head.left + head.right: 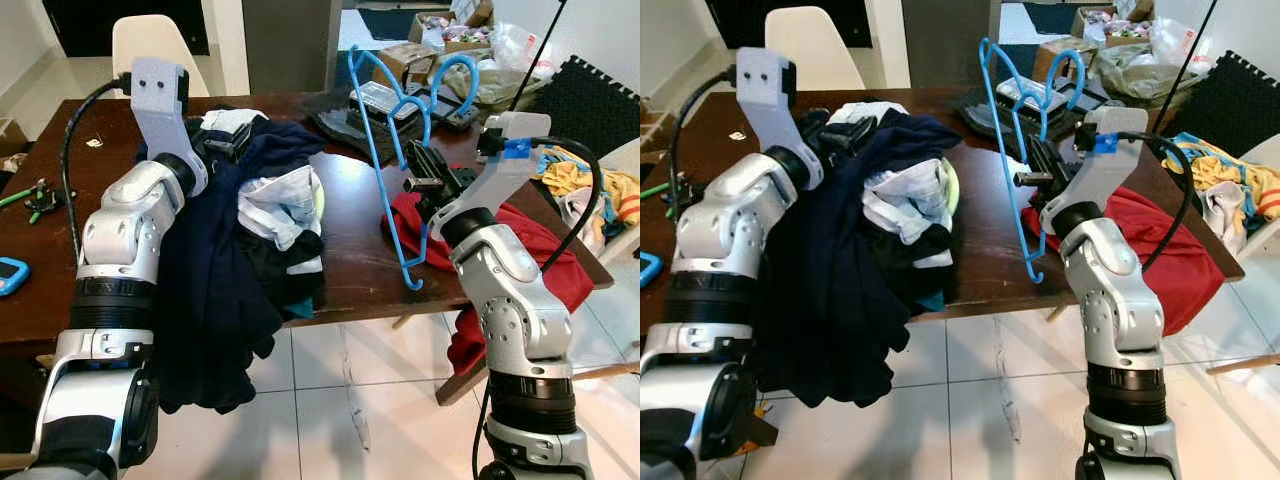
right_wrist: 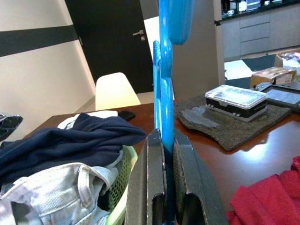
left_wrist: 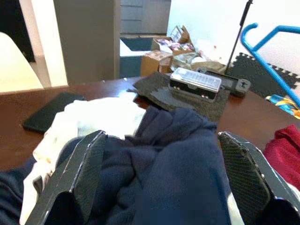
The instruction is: Hang hanger
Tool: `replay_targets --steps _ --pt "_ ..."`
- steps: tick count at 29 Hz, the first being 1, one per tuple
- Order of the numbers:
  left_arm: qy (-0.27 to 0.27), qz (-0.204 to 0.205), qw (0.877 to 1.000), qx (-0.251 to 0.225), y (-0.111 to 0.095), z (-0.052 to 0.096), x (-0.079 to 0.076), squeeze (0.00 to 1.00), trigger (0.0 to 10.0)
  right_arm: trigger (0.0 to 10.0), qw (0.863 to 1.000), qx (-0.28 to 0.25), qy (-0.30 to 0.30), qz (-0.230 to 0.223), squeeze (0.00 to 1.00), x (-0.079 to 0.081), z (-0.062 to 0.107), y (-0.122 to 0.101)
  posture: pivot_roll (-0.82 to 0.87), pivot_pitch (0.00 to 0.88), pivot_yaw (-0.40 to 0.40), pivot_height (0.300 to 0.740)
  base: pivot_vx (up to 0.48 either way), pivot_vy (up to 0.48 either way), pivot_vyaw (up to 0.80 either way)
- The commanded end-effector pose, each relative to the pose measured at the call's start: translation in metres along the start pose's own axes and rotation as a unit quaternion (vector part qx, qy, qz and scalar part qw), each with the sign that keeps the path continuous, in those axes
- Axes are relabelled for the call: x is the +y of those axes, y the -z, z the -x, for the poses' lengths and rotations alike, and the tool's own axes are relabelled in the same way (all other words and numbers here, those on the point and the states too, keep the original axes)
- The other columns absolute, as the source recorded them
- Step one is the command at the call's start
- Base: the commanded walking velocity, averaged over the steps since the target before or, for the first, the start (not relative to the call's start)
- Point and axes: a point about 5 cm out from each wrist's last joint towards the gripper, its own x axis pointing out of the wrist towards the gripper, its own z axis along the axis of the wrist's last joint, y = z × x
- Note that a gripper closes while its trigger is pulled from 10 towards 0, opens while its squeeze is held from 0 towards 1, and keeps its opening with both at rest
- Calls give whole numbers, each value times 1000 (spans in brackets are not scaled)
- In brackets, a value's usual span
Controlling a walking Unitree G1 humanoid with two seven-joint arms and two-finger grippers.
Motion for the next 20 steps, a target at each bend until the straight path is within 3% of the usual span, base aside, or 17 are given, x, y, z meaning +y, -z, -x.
replay_targets --steps 1,7,10,20 --pt "-9 -28 999 -27 -10 2 -4 0 10000 10000 1000 -3 -2 -1 0 1 2 -1 61 160 -24 740 420 0 0" --pt "-39 -91 993 -65 -28 10 -7 0 10000 10000 1000 -6 -3 -4 0 2 1 -2 70 161 -25 740 377 0 0" --pt "-50 -103 991 -69 -30 14 -8 0 10000 10000 1000 -7 -5 -6 0 3 0 -2 72 160 -26 740 394 0 0" --pt "-55 -96 992 -62 -18 21 -21 0 10000 10000 1000 -8 -8 -7 0 3 0 -2 75 161 -26 740 232 0 0"
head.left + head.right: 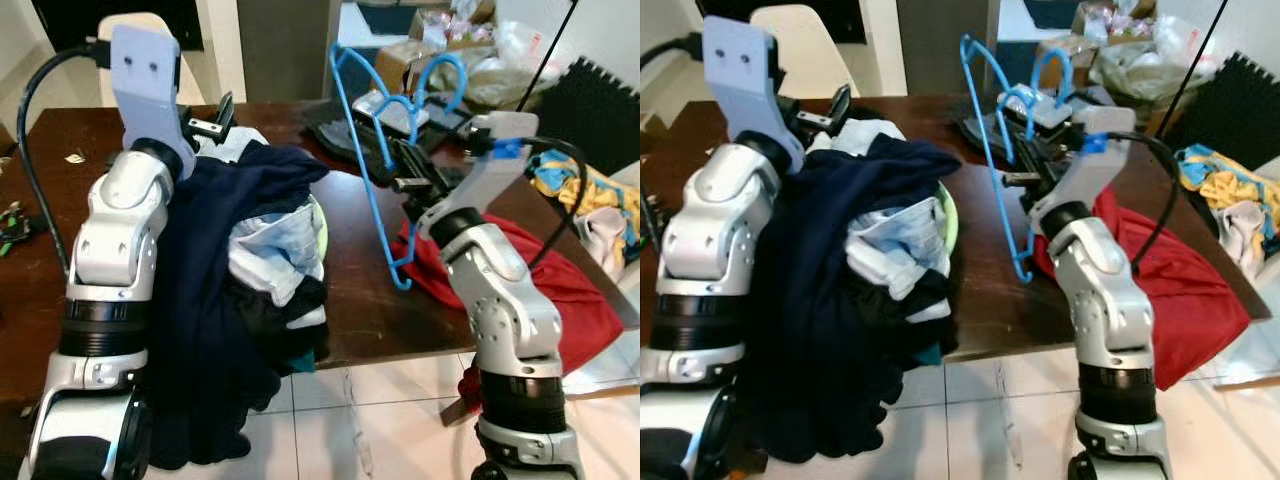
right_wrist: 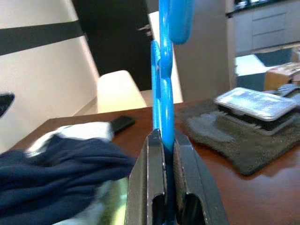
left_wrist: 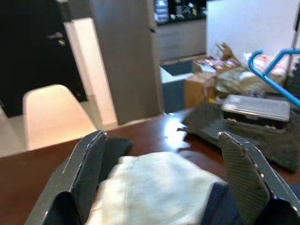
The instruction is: Hang hanger
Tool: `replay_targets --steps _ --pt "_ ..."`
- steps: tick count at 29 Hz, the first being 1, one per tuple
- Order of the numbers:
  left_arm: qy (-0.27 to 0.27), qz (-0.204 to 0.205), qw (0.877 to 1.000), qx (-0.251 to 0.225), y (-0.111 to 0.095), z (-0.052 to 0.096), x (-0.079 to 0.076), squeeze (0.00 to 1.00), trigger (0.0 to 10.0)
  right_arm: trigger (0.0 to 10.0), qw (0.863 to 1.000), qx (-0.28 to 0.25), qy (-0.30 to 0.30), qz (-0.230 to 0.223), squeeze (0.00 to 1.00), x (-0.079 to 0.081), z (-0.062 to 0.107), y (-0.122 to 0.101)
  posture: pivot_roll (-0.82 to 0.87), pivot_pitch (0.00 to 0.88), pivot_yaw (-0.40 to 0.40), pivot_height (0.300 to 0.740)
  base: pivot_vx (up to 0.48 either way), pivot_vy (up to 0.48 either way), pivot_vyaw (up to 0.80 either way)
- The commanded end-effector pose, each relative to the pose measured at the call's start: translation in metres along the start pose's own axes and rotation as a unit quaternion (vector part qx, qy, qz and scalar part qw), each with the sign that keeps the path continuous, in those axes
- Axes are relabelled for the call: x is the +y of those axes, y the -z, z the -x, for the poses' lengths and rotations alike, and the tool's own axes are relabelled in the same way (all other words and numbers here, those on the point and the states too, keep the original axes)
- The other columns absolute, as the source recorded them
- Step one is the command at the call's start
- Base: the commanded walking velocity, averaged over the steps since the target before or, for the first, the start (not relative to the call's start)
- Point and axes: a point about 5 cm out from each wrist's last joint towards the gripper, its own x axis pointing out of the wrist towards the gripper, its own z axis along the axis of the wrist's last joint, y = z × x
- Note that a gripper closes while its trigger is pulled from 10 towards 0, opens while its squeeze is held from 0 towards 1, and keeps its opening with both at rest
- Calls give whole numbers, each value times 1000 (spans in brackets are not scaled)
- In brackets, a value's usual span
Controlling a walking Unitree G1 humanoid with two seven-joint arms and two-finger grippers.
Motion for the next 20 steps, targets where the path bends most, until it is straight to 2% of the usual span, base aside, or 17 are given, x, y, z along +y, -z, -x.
replay_targets --steps 1,4,6,11,13,14,20 --pt "5 -4 1000 -5 -3 2 -5 0 10000 10000 1000 -11 5 -2 0 -3 1 -5 75 161 -26 740 0 0 0" --pt "12 4 1000 5 1 5 -11 0 10000 10000 1000 -11 4 -2 0 -3 1 -5 75 161 -26 740 0 0 0" --pt "13 7 1000 25 8 10 -17 0 10000 10000 1000 -11 4 -2 0 -3 1 -5 75 161 -26 740 0 -465 0" --pt "-6 17 999 45 13 15 -19 0 10000 10000 1000 -10 4 -1 0 -3 1 -5 76 160 -27 740 0 -468 0" --pt "-17 17 998 58 14 17 -19 0 10000 10000 1000 -10 4 -1 0 -3 1 -5 78 161 -27 740 0 0 0" --pt "-34 20 996 83 12 22 -12 0 10000 10000 1000 -8 5 2 0 -4 2 -5 80 161 -28 740 0 0 0" --pt "-40 -1 993 115 4 25 5 0 10000 10000 1000 -5 4 3 0 -5 1 -4 96 156 -34 740 0 0 0"
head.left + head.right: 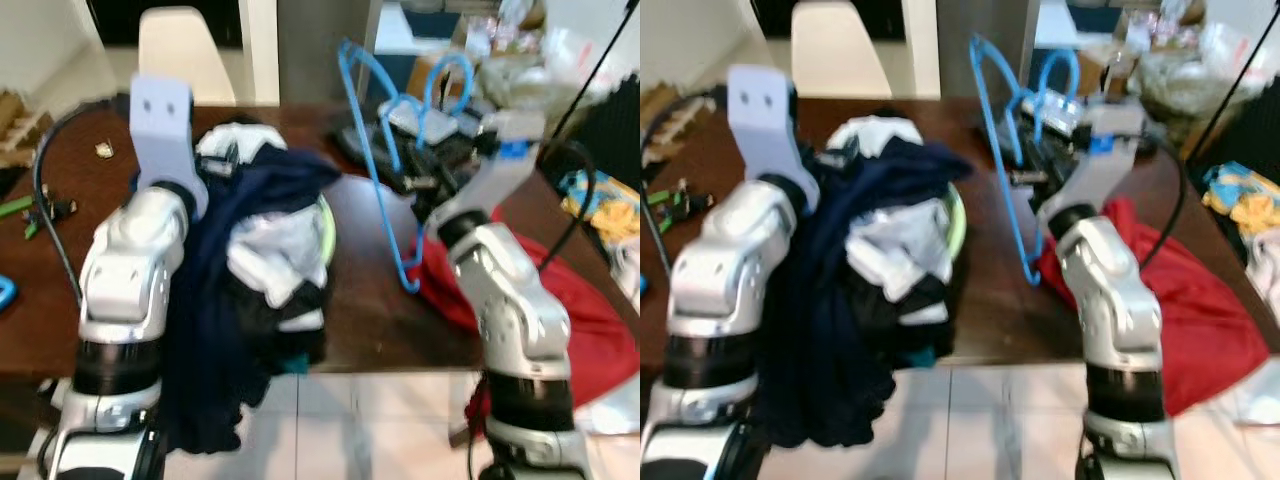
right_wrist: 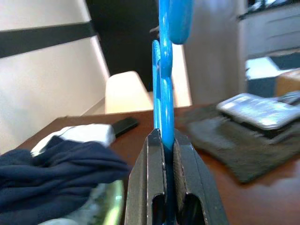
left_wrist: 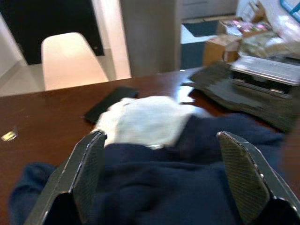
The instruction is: Hang hanger
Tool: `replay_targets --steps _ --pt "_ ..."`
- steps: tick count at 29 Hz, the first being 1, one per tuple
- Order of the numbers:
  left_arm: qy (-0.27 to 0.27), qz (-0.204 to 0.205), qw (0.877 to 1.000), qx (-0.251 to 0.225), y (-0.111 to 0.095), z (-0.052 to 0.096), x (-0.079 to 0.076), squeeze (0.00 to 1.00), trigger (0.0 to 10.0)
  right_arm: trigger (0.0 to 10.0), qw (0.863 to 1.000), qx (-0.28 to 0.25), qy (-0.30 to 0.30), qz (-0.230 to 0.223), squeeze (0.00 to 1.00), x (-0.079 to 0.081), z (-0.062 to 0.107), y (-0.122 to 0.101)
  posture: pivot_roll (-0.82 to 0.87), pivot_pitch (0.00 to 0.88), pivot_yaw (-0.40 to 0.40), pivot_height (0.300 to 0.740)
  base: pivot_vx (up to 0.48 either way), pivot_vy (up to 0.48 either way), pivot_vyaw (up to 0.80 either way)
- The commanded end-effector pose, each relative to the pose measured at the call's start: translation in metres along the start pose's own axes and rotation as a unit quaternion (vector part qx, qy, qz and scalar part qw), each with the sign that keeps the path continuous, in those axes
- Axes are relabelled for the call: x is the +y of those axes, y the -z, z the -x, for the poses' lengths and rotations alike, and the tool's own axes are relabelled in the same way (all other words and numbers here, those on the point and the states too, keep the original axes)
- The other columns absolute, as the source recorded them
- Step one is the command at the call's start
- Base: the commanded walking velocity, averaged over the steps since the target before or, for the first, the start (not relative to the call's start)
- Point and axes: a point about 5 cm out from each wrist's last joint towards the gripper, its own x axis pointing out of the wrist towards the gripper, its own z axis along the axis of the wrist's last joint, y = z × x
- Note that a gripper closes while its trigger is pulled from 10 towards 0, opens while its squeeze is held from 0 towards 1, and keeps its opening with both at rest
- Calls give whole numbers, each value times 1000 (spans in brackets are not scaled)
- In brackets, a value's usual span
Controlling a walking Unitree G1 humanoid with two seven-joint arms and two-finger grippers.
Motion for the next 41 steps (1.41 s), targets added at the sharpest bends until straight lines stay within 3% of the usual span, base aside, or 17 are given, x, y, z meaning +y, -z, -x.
replay_targets --steps 1,4,7,12,16,21,22,23,24,33,40,41 --pt "4 -13 1000 10 -2 2 6 0 10000 10000 1000 -2 -6 -1 0 3 -1 0 96 156 -34 740 0 0 0" --pt "24 -18 999 31 3 2 5 0 10000 10000 1000 -1 -9 -2 0 4 -2 1 97 150 -34 740 0 0 0" --pt "41 -24 995 87 23 6 2 0 10000 10000 1000 -1 -11 -1 0 5 -3 1 97 150 -34 740 0 0 0" --pt "42 -24 993 108 31 7 1 0 10000 10000 1000 -1 -12 -1 0 5 -3 1 94 144 -33 740 0 0 0" --pt "60 -5 982 177 50 15 -8 0 10000 10000 1000 0 -10 2 0 4 -3 1 93 142 -31 740 0 0 0" --pt "68 -4 979 190 54 17 -12 0 10000 10000 1000 -1 -9 3 0 4 -3 0 93 143 -29 740 0 0 0" --pt "74 -6 978 194 55 17 -14 0 3843 10000 1000 -1 -9 3 0 4 -3 0 94 145 -31 740 0 0 0" --pt "74 -6 978 194 55 17 -14 0 3843 10000 1000 -1 -9 3 0 4 -3 0 94 145 -31 740 0 0 0" --pt "72 -8 979 193 55 17 -14 0 0 10000 1000 -2 -8 3 0 4 -3 0 95 148 -31 740 0 0 0" --pt "26 -11 986 165 46 10 3 0 0 10000 1000 -3 -4 4 0 3 -3 -1 94 151 -30 740 0 0 0" --pt "-87 -20 992 94 18 -4 54 0 0 10000 1000 -4 -1 4 0 3 -3 -1 92 152 -24 740 0 0 0" --pt "-87 -20 992 94 18 -4 54 0 0 10000 1000 -4 -1 4 0 3 -3 -1 92 152 -24 740 0 0 0"
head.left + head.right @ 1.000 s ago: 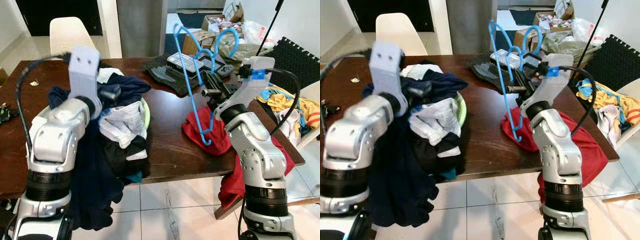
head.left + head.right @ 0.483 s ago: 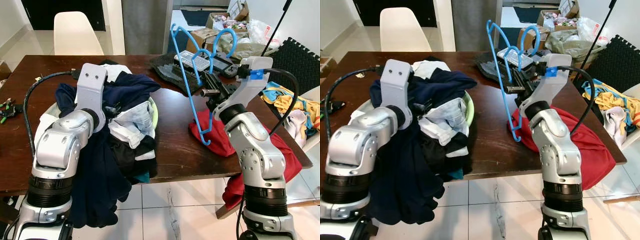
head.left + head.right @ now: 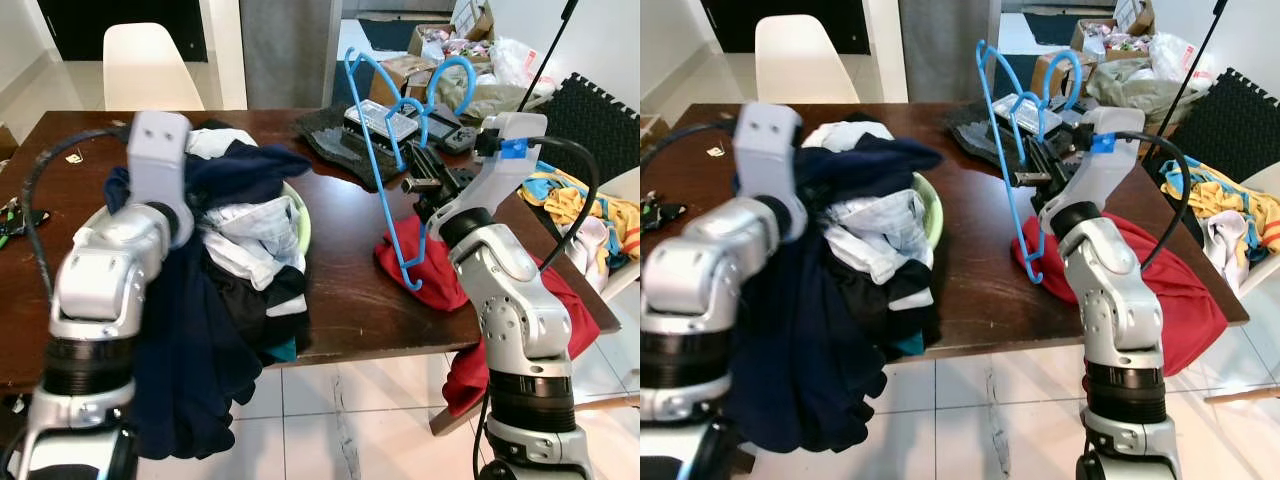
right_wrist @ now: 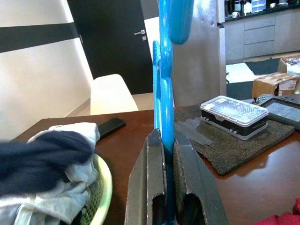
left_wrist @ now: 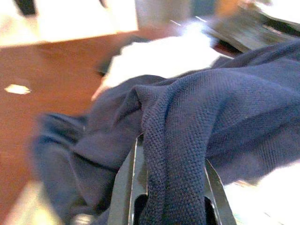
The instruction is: Hang hanger
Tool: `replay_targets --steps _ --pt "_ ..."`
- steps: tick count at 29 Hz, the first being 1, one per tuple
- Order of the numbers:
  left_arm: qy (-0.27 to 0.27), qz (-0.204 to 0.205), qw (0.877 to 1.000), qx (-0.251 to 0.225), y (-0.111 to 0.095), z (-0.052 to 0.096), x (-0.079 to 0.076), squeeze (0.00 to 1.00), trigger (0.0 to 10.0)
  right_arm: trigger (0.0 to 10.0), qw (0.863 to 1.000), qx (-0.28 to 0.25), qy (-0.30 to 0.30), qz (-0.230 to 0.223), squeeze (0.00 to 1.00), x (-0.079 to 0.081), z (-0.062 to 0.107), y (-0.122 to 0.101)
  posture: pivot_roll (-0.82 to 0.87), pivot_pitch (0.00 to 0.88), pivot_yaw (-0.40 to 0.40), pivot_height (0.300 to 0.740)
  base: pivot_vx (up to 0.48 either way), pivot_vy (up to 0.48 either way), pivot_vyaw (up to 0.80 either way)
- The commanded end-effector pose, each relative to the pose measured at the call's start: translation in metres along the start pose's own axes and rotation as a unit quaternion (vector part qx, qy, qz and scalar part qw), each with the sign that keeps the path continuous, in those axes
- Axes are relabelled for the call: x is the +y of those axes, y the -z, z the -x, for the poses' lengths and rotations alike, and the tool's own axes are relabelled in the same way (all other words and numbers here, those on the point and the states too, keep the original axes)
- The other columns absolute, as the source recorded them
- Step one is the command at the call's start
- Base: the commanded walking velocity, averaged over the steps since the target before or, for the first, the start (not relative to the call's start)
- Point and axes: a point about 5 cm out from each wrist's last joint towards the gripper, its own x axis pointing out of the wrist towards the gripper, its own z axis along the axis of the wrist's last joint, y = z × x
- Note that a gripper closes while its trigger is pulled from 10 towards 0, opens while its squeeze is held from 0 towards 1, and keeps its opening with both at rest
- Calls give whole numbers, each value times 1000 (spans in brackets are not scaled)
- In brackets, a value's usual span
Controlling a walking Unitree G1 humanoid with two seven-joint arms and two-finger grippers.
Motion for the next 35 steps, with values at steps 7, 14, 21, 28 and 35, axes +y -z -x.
replay_targets --steps 7,14,21,28,35 --pt "-137 3 987 -81 -38 -9 66 0 0 10000 1000 -10 2 2 0 1 -2 -3 89 146 -20 740 0 0 0" --pt "-267 -20 911 -313 -152 23 122 0 0 10000 1000 -12 5 3 0 0 -2 -4 93 141 -19 740 0 0 0" --pt "-260 -44 866 -425 -196 43 105 0 0 10000 1000 -14 4 2 0 0 -2 -5 89 145 -22 740 0 0 0" --pt "-239 -62 851 -463 -196 35 76 0 0 10000 1000 -14 3 2 0 0 -2 -5 86 144 -25 740 0 0 0" --pt "-72 -9 916 -395 -115 -2 -30 0 0 10000 1000 -11 -3 0 0 3 -2 -3 81 144 -26 740 0 0 0"
